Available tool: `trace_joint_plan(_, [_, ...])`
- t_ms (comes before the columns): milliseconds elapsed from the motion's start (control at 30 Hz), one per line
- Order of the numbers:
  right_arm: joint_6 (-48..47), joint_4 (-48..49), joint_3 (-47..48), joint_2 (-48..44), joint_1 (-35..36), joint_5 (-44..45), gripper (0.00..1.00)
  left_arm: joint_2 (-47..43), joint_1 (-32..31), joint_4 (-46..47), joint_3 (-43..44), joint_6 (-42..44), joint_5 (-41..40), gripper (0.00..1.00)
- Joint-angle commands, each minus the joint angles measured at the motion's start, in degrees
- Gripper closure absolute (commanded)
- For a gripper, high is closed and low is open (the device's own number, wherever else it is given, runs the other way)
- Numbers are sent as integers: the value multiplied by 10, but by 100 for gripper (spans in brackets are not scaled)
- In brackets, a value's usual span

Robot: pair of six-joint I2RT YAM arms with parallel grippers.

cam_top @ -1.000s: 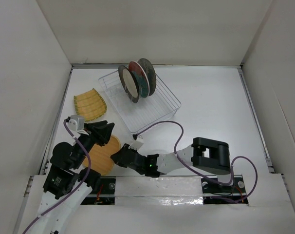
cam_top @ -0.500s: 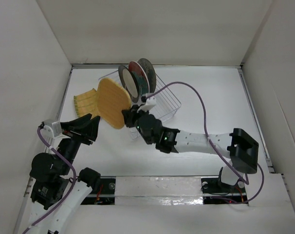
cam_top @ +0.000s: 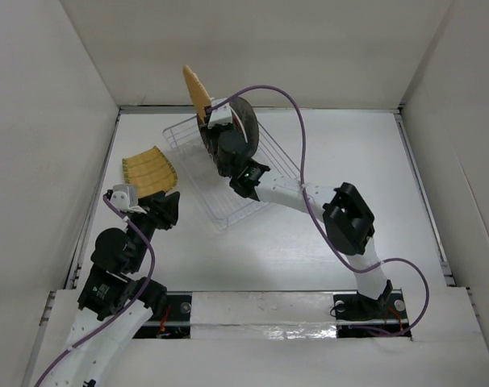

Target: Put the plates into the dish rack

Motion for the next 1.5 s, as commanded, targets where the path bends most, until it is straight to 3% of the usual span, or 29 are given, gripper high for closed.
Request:
trace_joint_plan(0, [-60,66,45,12,-7,-25,100,5,-3,39,5,9,-30,58])
trace_joint_plan(300, [4,49,44,38,-20,-65,100,34,14,40,5,8,-25,58])
trace_joint_plan(567, [50,77,29,71,3,-13,100,36,14,39,4,6,-23,57])
trace_joint_plan(1033, [-82,194,149,71,3,44,100,26,14,39,4,5,-18,57])
trace_joint_plan(1467, [-45,131,237,132,3,13,100,25,14,39,2,7,-21,57])
